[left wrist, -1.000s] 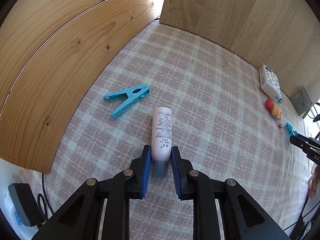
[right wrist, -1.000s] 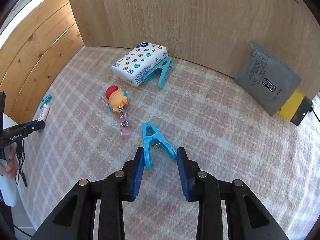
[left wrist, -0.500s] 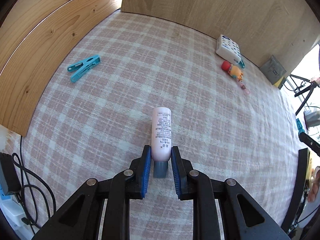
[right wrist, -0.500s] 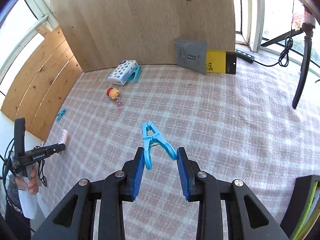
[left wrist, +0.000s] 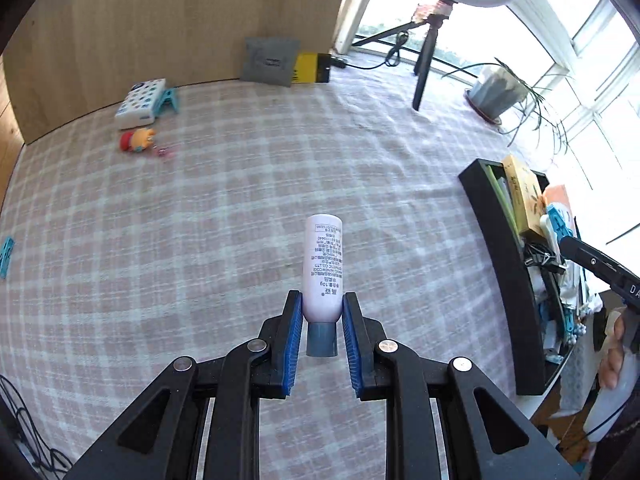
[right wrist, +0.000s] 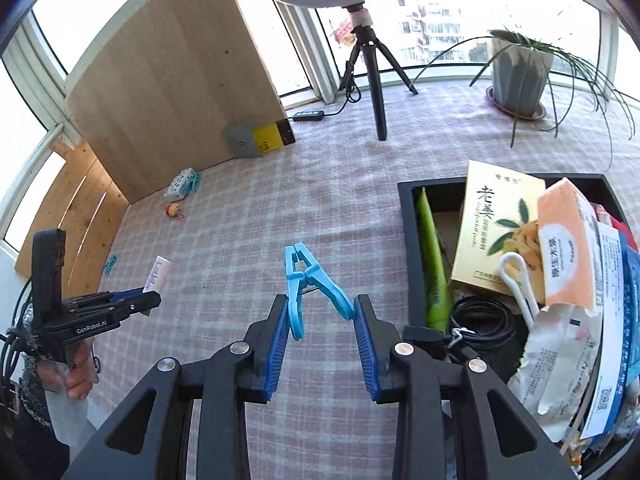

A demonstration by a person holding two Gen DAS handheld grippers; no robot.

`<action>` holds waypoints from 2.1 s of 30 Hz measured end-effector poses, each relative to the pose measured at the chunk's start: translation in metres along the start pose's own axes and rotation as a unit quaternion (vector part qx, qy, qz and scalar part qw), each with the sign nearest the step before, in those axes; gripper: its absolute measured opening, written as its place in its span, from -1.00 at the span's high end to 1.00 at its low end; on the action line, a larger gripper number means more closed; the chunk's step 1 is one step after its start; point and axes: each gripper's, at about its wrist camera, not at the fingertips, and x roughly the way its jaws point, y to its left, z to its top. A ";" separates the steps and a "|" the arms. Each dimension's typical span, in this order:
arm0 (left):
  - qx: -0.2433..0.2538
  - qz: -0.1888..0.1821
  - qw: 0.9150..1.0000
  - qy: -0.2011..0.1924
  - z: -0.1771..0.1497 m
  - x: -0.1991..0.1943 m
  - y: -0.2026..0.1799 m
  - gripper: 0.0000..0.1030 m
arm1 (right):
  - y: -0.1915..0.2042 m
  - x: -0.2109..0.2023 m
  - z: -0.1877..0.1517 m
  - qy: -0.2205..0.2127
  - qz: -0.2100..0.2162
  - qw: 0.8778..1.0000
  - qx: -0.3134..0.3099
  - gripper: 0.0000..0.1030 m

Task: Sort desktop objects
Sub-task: 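Carry the lotion bottle and clothespin into the organizer tray with both tools, then move both open tools back toward the white star-printed tissue pack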

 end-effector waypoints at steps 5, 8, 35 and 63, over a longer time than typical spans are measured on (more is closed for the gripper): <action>0.059 -0.049 0.997 0.002 0.026 0.024 -0.097 0.58 | -0.061 -0.043 -0.022 -0.019 -0.050 0.997 0.048 0.44; 0.077 -0.075 0.994 0.007 0.045 0.044 -0.148 0.58 | -0.092 -0.062 -0.031 -0.025 -0.072 0.995 0.069 0.44; 0.086 -0.055 0.994 0.046 0.119 0.142 -0.247 0.20 | -0.173 -0.082 -0.007 -0.037 -0.109 0.991 0.063 0.23; 0.004 0.092 0.996 0.001 0.076 0.031 -0.019 0.06 | 0.002 0.010 0.050 -0.004 -0.031 0.997 -0.069 0.23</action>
